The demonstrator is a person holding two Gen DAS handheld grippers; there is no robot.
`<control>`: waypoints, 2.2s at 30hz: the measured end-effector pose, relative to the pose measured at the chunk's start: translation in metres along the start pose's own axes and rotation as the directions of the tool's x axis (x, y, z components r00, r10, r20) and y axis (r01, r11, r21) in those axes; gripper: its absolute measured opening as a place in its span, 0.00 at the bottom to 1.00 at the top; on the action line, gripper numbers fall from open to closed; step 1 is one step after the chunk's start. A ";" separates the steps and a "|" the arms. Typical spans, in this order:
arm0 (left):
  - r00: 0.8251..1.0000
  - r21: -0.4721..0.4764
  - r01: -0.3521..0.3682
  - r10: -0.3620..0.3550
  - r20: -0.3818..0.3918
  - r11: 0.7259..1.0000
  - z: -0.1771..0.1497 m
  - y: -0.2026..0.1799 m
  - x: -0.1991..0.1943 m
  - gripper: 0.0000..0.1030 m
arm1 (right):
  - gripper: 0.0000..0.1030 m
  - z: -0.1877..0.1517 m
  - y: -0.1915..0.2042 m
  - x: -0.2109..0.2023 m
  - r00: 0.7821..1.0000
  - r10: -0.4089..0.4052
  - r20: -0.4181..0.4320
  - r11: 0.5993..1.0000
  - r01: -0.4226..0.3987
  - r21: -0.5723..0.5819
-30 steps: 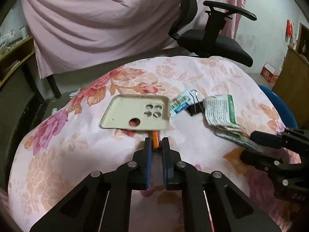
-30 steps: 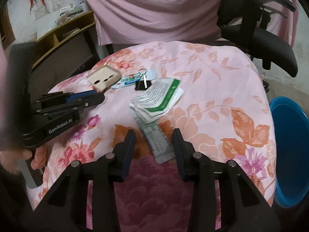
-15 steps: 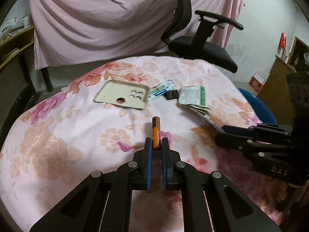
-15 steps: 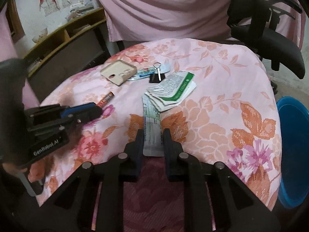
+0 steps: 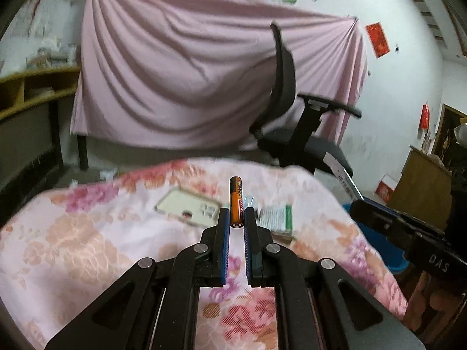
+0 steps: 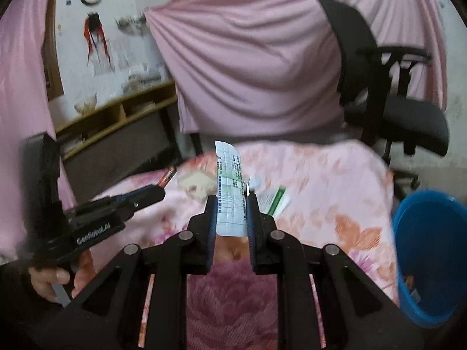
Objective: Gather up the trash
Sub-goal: 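Lift the battery with the left tool while the right tool lifts the paper strip toward the basin, then open the left tool over the blue basin while the right tool releases the paper strip there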
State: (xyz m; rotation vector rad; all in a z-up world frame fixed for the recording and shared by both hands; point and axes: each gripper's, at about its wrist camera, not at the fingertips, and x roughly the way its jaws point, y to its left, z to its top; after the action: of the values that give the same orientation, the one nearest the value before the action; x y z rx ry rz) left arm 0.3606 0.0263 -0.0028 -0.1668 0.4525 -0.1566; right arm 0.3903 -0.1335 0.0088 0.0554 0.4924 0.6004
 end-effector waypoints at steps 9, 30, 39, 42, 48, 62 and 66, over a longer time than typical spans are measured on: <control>0.973 0.095 -0.023 0.001 0.230 0.995 0.004 -0.034 -0.035 0.07 | 0.38 0.010 -0.001 -0.042 0.962 -0.133 0.239 0.990 0.139 -0.007; 0.926 0.291 0.159 -0.245 0.287 0.943 0.043 -0.187 -0.015 0.07 | 0.38 0.010 -0.086 -0.143 0.772 -0.485 0.411 0.875 0.426 0.231; 0.945 0.296 0.265 -0.309 0.110 0.918 0.030 -0.242 0.035 0.07 | 0.38 -0.004 -0.150 -0.166 0.747 -0.600 0.287 0.779 0.464 0.421; 0.945 0.277 0.307 -0.326 0.024 0.910 0.029 -0.256 0.053 0.07 | 0.38 -0.011 -0.168 -0.170 0.747 -0.616 0.248 0.752 0.464 0.469; 0.927 0.222 0.369 -0.342 -0.151 0.903 0.024 -0.272 0.092 0.07 | 0.38 -0.024 -0.198 -0.168 0.763 -0.632 0.134 0.699 0.488 0.522; 0.820 0.072 0.396 -0.317 -0.477 0.916 -0.001 -0.277 0.168 0.07 | 0.38 -0.059 -0.255 -0.123 0.876 -0.442 -0.191 0.641 0.458 0.616; 0.807 0.051 0.388 -0.313 -0.501 0.920 -0.003 -0.270 0.171 0.07 | 0.38 -0.062 -0.258 -0.118 0.881 -0.420 -0.217 0.640 0.457 0.618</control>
State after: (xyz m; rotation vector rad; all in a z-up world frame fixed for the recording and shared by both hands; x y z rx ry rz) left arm 0.4811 -0.2690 -0.0246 -0.0572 0.9103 -0.6098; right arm 0.4139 -0.4177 -0.0443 0.5828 0.7270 -0.0879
